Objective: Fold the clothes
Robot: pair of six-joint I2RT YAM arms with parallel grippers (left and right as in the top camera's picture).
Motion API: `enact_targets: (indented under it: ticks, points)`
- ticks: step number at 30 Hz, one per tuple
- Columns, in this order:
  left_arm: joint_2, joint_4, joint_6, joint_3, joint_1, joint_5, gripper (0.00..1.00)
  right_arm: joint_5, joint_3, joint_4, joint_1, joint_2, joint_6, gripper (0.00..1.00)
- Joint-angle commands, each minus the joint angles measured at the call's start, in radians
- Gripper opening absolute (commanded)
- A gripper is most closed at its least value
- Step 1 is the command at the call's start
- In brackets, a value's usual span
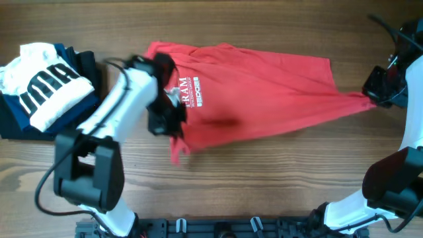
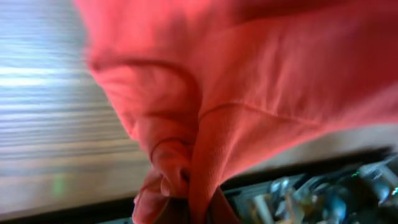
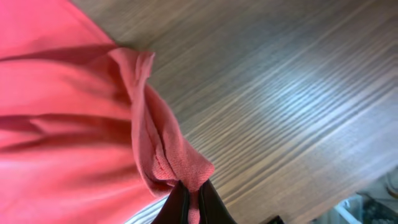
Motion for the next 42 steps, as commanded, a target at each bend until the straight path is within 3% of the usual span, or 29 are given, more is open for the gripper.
enact_targets:
  ticks: [1, 4, 5, 7, 9, 17, 23, 29, 42]
  points:
    - [-0.002, 0.055, -0.056, -0.108, -0.09, 0.046, 0.04, 0.07, -0.004, 0.011, -0.006, 0.008, 0.026, 0.04]
    - [-0.002, 0.069, -0.062, -0.138, -0.15, 0.049, 0.04, 0.069, -0.004, 0.011, -0.006, 0.008, 0.026, 0.04]
    - [-0.002, 0.068, -0.062, -0.138, -0.174, 0.048, 0.13, 0.069, -0.004, 0.011, -0.006, 0.008, 0.026, 0.04]
    - [-0.003, 0.068, -0.061, -0.137, -0.201, 0.044, 0.47, 0.066, -0.004, 0.013, -0.006, 0.008, 0.026, 0.05]
    - [-0.009, 0.068, -0.063, -0.137, -0.21, 0.018, 0.56, 0.065, -0.004, 0.016, -0.006, 0.008, 0.026, 0.04]
    - [-0.11, 0.068, -0.254, -0.138, -0.151, -0.176, 0.62, 0.054, -0.004, 0.021, -0.006, 0.008, 0.026, 0.04]
    - [-0.121, 0.094, -0.299, -0.153, -0.149, -0.169, 0.6, 0.047, -0.004, 0.03, -0.006, 0.008, 0.025, 0.04]
    - [-0.121, 0.183, -0.37, -0.286, -0.179, -0.165, 0.63, 0.047, -0.004, 0.03, -0.006, 0.008, 0.025, 0.04]
    - [-0.121, 0.484, -0.37, -0.469, -0.212, -0.055, 0.62, 0.039, -0.004, 0.03, -0.006, 0.008, 0.024, 0.04]
